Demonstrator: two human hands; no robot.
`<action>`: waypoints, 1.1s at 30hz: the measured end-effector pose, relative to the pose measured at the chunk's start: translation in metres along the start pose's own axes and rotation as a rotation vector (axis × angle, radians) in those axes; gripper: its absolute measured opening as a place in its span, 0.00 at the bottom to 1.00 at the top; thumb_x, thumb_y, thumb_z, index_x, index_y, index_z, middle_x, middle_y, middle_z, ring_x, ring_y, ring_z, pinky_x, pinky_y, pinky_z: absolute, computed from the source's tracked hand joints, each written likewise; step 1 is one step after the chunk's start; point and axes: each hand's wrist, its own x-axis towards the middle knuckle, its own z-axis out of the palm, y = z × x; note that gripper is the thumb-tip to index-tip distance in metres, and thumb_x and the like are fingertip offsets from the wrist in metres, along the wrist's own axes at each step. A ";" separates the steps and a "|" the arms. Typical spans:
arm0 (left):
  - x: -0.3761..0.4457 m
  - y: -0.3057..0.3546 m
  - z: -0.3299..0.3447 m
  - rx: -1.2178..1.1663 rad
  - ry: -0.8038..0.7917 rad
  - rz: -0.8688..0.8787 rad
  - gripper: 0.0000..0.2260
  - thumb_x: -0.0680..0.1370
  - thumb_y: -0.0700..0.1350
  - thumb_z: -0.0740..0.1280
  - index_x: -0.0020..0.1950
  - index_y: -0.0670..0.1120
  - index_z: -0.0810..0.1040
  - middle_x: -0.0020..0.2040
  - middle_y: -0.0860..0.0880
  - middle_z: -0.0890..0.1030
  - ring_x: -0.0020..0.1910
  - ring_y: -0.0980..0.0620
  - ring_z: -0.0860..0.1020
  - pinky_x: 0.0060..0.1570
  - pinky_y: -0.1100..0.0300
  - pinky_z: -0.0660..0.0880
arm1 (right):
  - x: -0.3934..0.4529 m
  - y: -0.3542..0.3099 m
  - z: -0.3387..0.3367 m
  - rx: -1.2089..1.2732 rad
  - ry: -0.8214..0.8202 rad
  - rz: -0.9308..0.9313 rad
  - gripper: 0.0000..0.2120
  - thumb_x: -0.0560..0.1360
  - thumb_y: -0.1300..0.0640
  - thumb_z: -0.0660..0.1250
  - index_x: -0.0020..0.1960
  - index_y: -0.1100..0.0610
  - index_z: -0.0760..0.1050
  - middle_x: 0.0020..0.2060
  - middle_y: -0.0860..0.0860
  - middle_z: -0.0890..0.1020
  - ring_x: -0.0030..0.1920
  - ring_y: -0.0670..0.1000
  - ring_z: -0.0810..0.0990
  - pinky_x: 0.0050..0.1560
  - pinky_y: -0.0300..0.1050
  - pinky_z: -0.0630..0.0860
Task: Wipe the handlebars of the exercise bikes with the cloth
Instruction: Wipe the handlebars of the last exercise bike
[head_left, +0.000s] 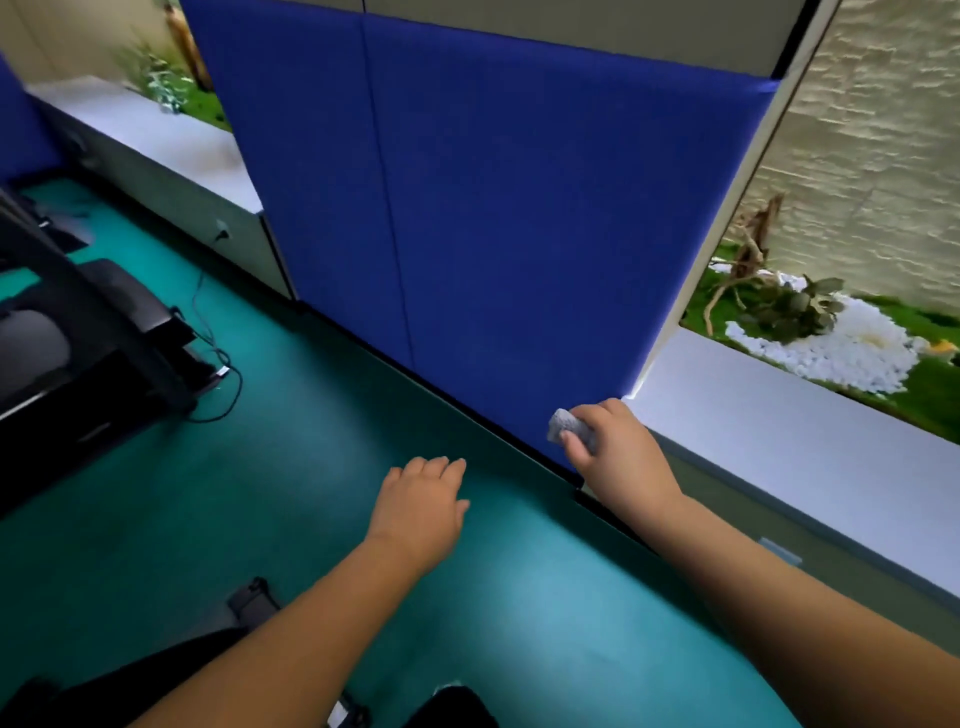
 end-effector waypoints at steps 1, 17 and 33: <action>0.009 -0.006 0.001 -0.002 0.000 -0.018 0.25 0.81 0.55 0.55 0.77 0.51 0.56 0.75 0.51 0.64 0.72 0.49 0.62 0.69 0.51 0.59 | 0.015 -0.002 0.005 0.012 -0.015 -0.018 0.09 0.76 0.50 0.62 0.55 0.49 0.76 0.45 0.48 0.73 0.42 0.50 0.75 0.44 0.47 0.74; 0.148 -0.121 -0.018 -0.058 0.006 -0.236 0.25 0.81 0.54 0.55 0.77 0.51 0.57 0.73 0.51 0.66 0.71 0.49 0.64 0.68 0.52 0.60 | 0.229 -0.062 0.078 0.126 -0.165 -0.188 0.08 0.78 0.49 0.63 0.55 0.49 0.76 0.48 0.47 0.73 0.41 0.50 0.77 0.43 0.50 0.77; 0.255 -0.261 -0.045 -0.134 0.057 -0.747 0.24 0.80 0.54 0.56 0.76 0.52 0.59 0.71 0.53 0.69 0.68 0.49 0.66 0.65 0.54 0.63 | 0.477 -0.177 0.189 0.165 -0.454 -0.644 0.09 0.77 0.49 0.64 0.55 0.49 0.77 0.47 0.47 0.73 0.43 0.50 0.76 0.45 0.51 0.77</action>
